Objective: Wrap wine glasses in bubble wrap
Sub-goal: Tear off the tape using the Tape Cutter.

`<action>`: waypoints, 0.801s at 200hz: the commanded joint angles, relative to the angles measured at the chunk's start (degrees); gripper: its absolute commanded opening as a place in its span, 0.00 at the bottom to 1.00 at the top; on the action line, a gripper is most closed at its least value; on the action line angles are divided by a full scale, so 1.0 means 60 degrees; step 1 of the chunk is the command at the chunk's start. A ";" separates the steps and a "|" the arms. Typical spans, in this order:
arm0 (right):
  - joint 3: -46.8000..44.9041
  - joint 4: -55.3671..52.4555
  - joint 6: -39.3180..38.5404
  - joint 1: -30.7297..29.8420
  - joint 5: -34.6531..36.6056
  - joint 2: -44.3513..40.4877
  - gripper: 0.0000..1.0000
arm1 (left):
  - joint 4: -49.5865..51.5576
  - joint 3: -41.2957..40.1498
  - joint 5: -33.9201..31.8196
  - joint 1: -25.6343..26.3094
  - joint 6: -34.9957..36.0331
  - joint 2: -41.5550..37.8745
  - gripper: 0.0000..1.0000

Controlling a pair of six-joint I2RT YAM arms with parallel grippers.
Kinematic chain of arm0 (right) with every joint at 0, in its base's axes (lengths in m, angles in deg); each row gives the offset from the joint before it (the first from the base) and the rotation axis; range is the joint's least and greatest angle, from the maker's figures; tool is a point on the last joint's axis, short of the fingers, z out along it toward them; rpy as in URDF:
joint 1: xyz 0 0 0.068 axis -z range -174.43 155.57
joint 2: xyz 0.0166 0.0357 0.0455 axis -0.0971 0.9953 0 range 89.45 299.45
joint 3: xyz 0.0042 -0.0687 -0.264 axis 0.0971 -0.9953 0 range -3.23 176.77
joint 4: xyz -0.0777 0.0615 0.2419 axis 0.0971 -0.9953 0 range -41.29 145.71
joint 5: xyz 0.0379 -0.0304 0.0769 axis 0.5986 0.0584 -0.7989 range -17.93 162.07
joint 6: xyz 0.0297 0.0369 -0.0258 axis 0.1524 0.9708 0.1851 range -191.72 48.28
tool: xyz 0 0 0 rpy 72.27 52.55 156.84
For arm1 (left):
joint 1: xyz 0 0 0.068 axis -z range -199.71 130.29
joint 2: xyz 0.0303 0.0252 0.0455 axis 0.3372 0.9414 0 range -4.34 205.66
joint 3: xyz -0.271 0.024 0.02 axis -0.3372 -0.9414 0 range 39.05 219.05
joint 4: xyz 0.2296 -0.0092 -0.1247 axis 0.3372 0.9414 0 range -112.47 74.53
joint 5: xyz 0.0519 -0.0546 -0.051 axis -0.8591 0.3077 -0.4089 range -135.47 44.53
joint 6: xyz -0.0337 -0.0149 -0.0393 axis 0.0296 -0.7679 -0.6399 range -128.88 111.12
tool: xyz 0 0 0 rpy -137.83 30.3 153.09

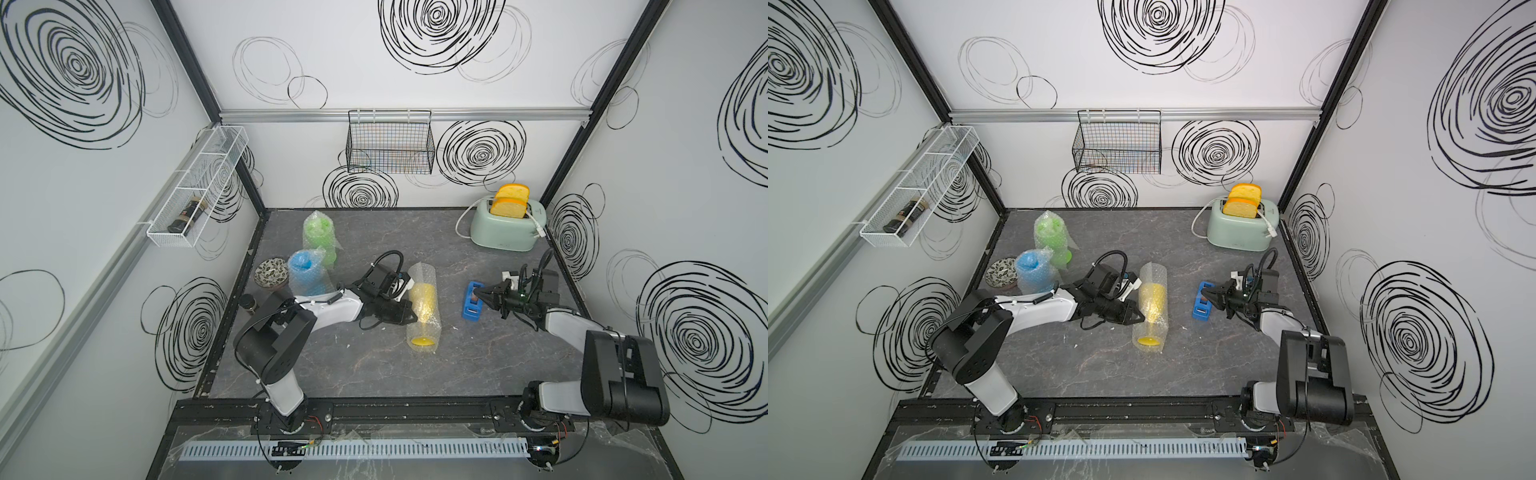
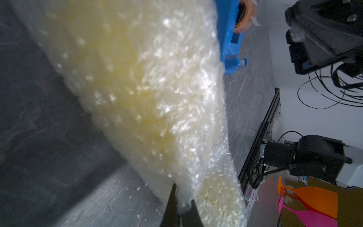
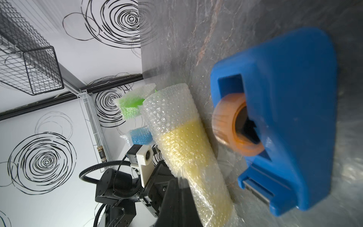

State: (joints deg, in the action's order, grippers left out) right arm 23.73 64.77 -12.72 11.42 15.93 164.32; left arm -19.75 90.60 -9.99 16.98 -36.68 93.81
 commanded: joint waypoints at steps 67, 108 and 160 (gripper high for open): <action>-0.2028 -0.0091 -0.0812 -0.0315 0.0262 -0.0441 0.00 | -0.0254 0.0106 -0.0059 0.0006 0.0100 0.0190 0.00; -0.2008 -0.0076 -0.1419 -0.0447 0.0847 0.0411 0.00 | -0.0218 0.0150 -0.0049 0.0030 0.0115 0.0185 0.00; -0.1930 -0.0660 -0.1737 -0.1261 0.3029 0.0675 0.00 | -0.0279 0.0082 -0.0044 0.0052 0.0123 0.0124 0.00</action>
State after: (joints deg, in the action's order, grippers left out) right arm 12.24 64.77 -21.35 6.15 24.96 167.23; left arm -19.60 90.82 -9.99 17.02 -36.50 94.24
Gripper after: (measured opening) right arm 0.038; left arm 0.060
